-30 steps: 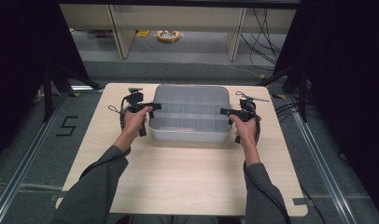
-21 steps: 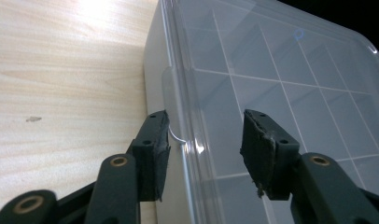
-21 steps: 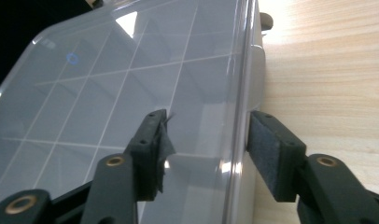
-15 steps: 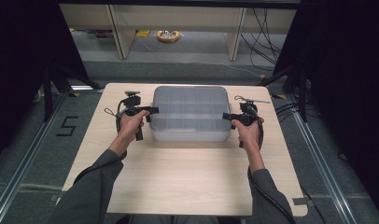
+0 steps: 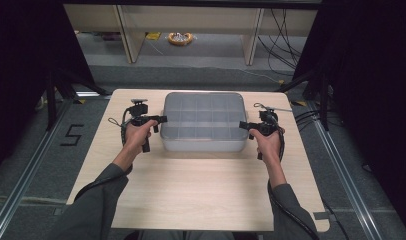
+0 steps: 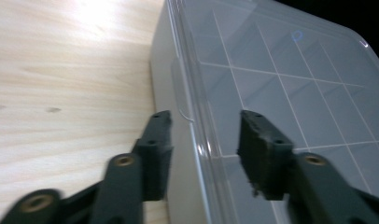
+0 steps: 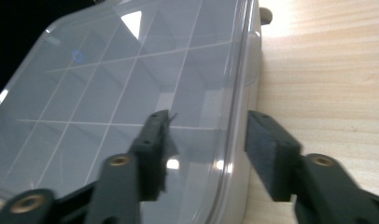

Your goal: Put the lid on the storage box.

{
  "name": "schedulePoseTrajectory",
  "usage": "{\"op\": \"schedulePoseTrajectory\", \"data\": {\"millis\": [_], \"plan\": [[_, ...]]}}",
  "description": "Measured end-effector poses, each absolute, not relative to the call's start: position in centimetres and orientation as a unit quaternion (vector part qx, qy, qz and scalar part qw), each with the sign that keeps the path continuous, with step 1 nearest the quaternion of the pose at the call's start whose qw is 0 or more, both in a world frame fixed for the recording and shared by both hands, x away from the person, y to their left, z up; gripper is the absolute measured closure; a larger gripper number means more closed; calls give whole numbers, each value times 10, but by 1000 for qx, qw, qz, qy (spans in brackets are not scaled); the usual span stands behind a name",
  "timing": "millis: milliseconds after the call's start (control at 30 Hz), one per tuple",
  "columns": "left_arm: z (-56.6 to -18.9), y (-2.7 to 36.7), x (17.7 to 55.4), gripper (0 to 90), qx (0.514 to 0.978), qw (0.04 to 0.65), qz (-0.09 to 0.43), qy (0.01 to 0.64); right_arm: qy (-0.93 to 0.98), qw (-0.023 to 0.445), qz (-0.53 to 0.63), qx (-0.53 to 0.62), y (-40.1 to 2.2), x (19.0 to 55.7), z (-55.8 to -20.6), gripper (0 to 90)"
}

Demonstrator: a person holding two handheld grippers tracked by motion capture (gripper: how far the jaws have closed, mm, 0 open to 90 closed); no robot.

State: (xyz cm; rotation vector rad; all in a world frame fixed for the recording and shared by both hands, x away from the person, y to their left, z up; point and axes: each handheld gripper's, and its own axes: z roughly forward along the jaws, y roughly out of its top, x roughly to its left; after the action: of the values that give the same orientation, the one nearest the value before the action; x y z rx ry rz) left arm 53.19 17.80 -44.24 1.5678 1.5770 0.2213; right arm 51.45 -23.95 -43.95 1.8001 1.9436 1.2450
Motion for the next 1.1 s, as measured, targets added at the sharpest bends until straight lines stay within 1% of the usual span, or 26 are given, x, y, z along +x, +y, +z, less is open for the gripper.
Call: {"op": "schedulePoseTrajectory", "data": {"millis": [33, 67, 100, 233, 333, 400, 533, 633, 733, 767, 800, 867, 900, 967, 1000, 1033, 1067, 1100], "plan": [[-439, 182, 526, 465, 635, 447, 87, 624, 651, 106, 420, 624, -237, 509, -433, 443], [-439, 182, 526, 459, 635, 447, 87, 624, 651, 106, 420, 624, -237, 509, -433, 443], [-436, 184, 517, 444, 649, 445, 98, 609, 650, 107, 425, 621, -237, 503, -427, 410], [-432, 188, 496, 427, 664, 453, 102, 586, 668, 121, 441, 587, -241, 489, -420, 352], [-431, 189, 486, 415, 667, 459, 102, 578, 675, 125, 445, 575, -243, 482, -419, 341], [-431, 190, 472, 415, 676, 461, 105, 565, 678, 123, 454, 565, -243, 470, -419, 326], [-433, 191, 461, 409, 683, 463, 102, 555, 674, 111, 459, 568, -242, 459, -418, 319], [-438, 190, 447, 394, 689, 465, 103, 546, 687, 120, 456, 552, -243, 451, -421, 305], [-440, 190, 441, 377, 695, 462, 106, 541, 690, 117, 459, 548, -242, 447, -421, 297], [-442, 190, 439, 377, 695, 462, 106, 540, 684, 107, 456, 559, -238, 444, -420, 293], [-446, 190, 434, 369, 697, 464, 103, 537, 694, 116, 460, 542, -239, 443, -421, 285], [-447, 189, 432, 367, 696, 465, 102, 537, 695, 117, 459, 540, -238, 441, -422, 281], [-449, 190, 431, 365, 704, 459, 102, 532, 697, 118, 459, 537, -237, 440, -422, 278], [-449, 188, 428, 356, 701, 461, 99, 534, 698, 113, 462, 535, -235, 437, -422, 271], [-450, 188, 427, 349, 699, 465, 99, 534, 694, 99, 457, 548, -231, 432, -420, 264], [-450, 187, 425, 349, 703, 461, 98, 533, 694, 99, 457, 548, -231, 432, -420, 264], [-450, 187, 422, 342, 710, 458, 100, 525, 704, 115, 462, 527, -232, 431, -424, 257], [-450, 187, 422, 340, 710, 458, 100, 525, 704, 115, 462, 527, -232, 431, -424, 257]]}}
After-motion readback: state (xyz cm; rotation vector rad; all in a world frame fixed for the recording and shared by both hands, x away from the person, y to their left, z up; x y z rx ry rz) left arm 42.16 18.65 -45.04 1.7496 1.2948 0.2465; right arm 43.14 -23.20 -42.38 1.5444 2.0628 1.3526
